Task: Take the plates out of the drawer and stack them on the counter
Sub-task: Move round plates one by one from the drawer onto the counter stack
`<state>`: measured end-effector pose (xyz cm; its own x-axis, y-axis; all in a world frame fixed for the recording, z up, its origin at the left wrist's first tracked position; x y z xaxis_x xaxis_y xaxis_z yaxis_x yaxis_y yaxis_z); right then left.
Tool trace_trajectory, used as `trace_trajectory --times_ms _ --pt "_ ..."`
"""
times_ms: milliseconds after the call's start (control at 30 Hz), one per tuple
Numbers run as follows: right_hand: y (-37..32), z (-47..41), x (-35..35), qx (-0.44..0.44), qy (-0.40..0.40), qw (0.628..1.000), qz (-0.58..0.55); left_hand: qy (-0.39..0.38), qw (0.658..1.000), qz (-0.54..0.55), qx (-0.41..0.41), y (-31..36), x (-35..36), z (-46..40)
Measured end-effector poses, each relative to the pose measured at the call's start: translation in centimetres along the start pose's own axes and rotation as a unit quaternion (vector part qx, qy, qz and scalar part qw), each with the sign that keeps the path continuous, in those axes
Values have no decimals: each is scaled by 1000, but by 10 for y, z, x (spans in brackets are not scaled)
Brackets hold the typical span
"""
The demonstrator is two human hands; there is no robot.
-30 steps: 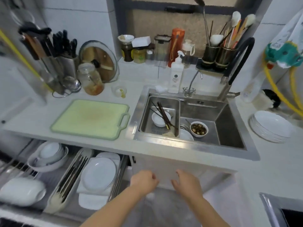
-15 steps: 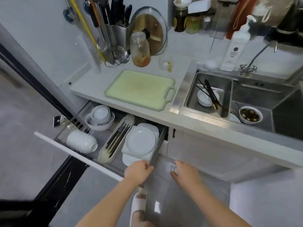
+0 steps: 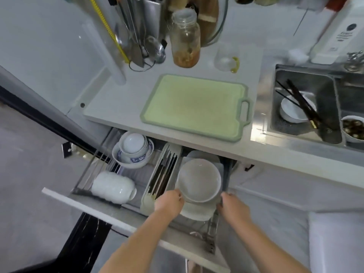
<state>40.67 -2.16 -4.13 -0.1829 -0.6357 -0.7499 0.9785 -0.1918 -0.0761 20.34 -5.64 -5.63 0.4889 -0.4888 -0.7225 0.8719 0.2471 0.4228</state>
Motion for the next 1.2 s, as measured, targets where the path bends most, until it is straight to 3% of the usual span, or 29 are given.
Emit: trace_trajectory --times_ms 233,633,800,1000,1200 --pt "-24 -49 25 70 -23 991 -110 -18 1000 2 8 -35 -1 -70" --pt "-14 -106 83 199 -61 952 -222 -48 997 20 -61 -74 38 -133" --pt "-7 -109 94 256 -75 914 -306 -54 996 68 -33 -74 46 -142" --pt "-7 -109 109 304 -97 836 -446 -47 986 156 -41 -79 50 -139" --pt "-8 -98 96 297 -76 836 -455 -13 971 232 -60 -79 42 -125"
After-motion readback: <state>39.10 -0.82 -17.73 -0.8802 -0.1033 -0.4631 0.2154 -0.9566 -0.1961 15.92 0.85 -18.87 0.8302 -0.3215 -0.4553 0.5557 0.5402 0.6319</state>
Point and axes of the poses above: each hand's wrist, its own z-axis away from the middle knuckle, its own x-axis out of the palm, y = z × x, the point moved 9 cm from there along -z, towards the middle knuckle, and after that the axes turned 15 degrees about x, right-handed, at the moved point
